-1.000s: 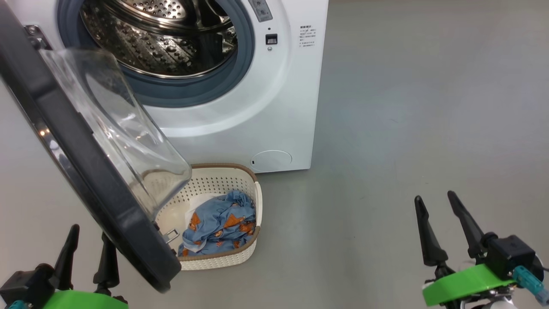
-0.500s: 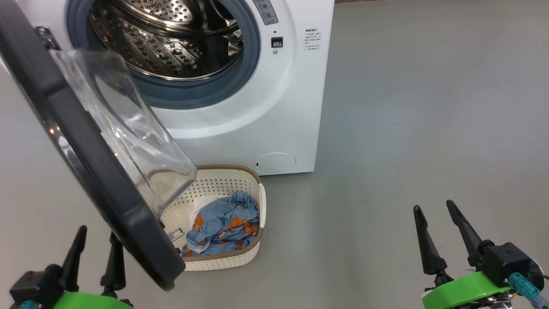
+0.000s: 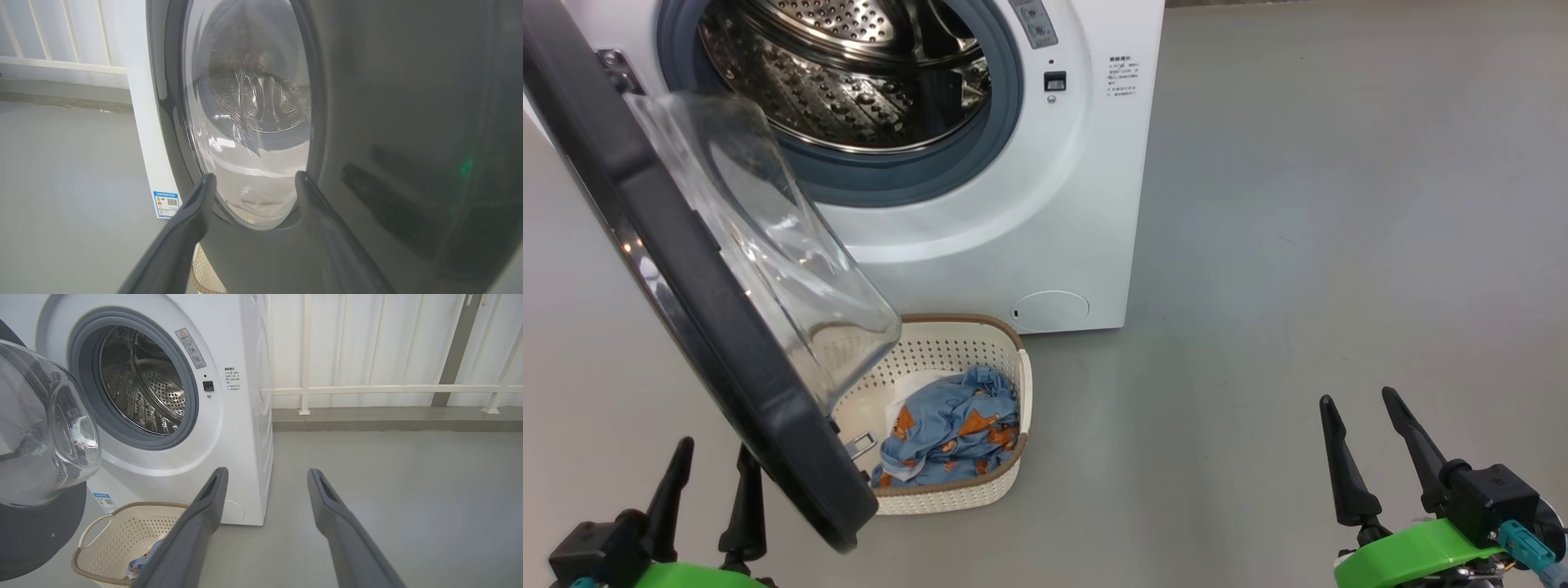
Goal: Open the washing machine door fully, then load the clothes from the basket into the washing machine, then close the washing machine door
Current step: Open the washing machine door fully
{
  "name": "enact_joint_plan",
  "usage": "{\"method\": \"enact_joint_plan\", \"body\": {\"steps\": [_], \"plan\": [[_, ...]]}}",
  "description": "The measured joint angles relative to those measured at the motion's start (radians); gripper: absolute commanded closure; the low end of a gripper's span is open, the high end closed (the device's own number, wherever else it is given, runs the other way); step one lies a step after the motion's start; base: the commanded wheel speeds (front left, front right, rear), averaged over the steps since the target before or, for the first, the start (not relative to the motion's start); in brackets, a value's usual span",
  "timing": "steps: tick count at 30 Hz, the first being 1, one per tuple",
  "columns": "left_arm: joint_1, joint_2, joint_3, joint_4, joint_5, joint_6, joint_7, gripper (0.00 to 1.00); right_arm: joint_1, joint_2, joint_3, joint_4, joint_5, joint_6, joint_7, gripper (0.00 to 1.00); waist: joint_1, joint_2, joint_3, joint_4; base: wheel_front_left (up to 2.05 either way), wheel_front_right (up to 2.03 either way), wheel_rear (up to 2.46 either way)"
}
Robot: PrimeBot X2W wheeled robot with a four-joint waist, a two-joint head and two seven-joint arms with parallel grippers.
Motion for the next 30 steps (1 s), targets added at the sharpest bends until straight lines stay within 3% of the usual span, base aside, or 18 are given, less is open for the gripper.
{"method": "enact_joint_plan", "body": {"steps": [14,15,16,17,25,30], "plan": [[0.0,0.002,0.002,0.0,0.0,0.0,0.0,0.0,0.0,0.001,-0.003,0.005,0.0,0.0,0.0,0.0,0.0,0.0,0.007,0.004,0.0,0.0,0.0],[0.0,0.001,0.002,0.0,0.0,0.0,0.0,0.43,0.0,0.001,-0.003,0.005,0.0,0.0,0.0,0.0,0.0,0.0,0.007,0.005,0.0,0.0,0.0],[0.0,0.001,0.002,0.0,0.0,0.0,0.0,0.79,0.0,0.001,-0.003,0.005,0.0,0.0,0.0,0.0,0.0,0.0,0.007,0.006,0.0,0.0,0.0],[0.0,0.001,0.002,0.0,0.0,0.0,0.0,1.0,0.0,0.001,-0.003,0.005,0.0,0.0,0.0,0.0,0.0,0.0,0.007,0.006,0.0,0.0,0.0],[0.0,-0.001,0.046,-0.015,-0.002,0.0,0.0,1.0,0.0,0.001,-0.003,0.01,0.004,0.0,0.0,0.0,0.0,0.0,0.01,0.009,0.0,0.0,0.0],[-0.016,-0.008,0.12,-0.12,-0.003,0.0,0.0,1.0,0.0,0.001,-0.003,0.013,0.004,0.0,0.0,0.0,0.0,0.0,0.014,0.012,0.0,0.0,0.0]]}}
